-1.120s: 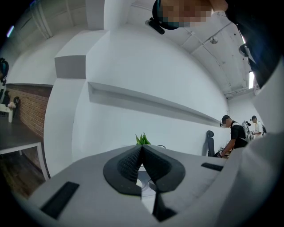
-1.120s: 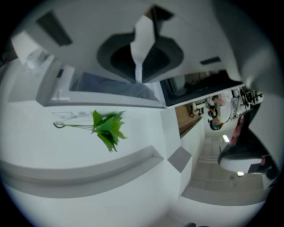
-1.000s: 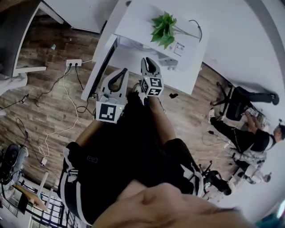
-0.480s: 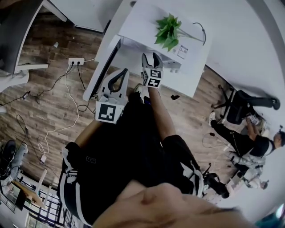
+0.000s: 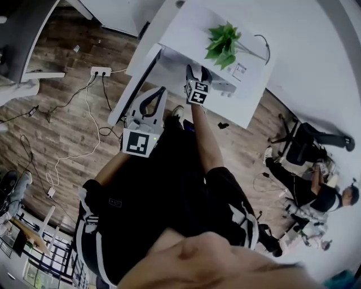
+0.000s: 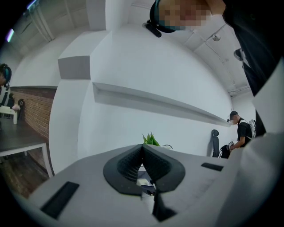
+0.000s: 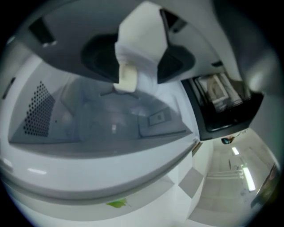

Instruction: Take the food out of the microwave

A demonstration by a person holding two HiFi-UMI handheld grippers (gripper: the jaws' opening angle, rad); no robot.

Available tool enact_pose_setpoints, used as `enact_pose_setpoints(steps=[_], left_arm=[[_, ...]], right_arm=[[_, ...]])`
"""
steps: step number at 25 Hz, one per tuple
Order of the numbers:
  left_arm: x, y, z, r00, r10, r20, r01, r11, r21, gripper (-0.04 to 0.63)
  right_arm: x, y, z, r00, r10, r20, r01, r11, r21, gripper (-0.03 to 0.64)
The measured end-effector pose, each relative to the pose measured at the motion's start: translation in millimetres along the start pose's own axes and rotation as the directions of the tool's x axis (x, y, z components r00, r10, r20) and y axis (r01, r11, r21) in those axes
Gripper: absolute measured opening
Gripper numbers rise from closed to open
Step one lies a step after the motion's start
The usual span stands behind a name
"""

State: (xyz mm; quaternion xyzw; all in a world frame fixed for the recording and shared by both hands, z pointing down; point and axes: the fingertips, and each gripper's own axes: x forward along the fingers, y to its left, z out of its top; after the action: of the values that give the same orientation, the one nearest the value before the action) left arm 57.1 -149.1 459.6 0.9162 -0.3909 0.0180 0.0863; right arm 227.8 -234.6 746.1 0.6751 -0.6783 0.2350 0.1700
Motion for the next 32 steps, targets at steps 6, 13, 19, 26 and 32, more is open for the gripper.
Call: enact_pose_setpoints(steps=[6,13,19,26,32], left_arm=[[1,8,-3,0.999,0.031,-0.011,-0.031,0.999,-0.007,0.032],[4,17,-6,0.998,0.060,-0.022,-0.061,0.998,-0.017,0.032],[7,23,-7,0.997,0.078,-0.027,-0.079,0.997,-0.023,0.032],[10,28,-8,0.995,0.098,-0.033,-0.099,0.995,-0.029,0.032],[9,32,-11,0.993,0.110,-0.044,-0.111,0.993,-0.029,0.032]], right_arm=[[20,-12,-5,0.999,-0.030,-0.019,0.030,0.999,-0.015,0.270],[37,-24,0,0.998,-0.057,-0.021,0.055,0.997,-0.054,0.282],[47,-27,-3,0.997,-0.049,-0.052,0.045,0.996,-0.074,0.288],[57,-26,-5,0.996,-0.060,-0.072,0.053,0.994,-0.099,0.291],[64,-31,-21,0.988,-0.058,-0.142,0.047,0.996,-0.076,0.291]])
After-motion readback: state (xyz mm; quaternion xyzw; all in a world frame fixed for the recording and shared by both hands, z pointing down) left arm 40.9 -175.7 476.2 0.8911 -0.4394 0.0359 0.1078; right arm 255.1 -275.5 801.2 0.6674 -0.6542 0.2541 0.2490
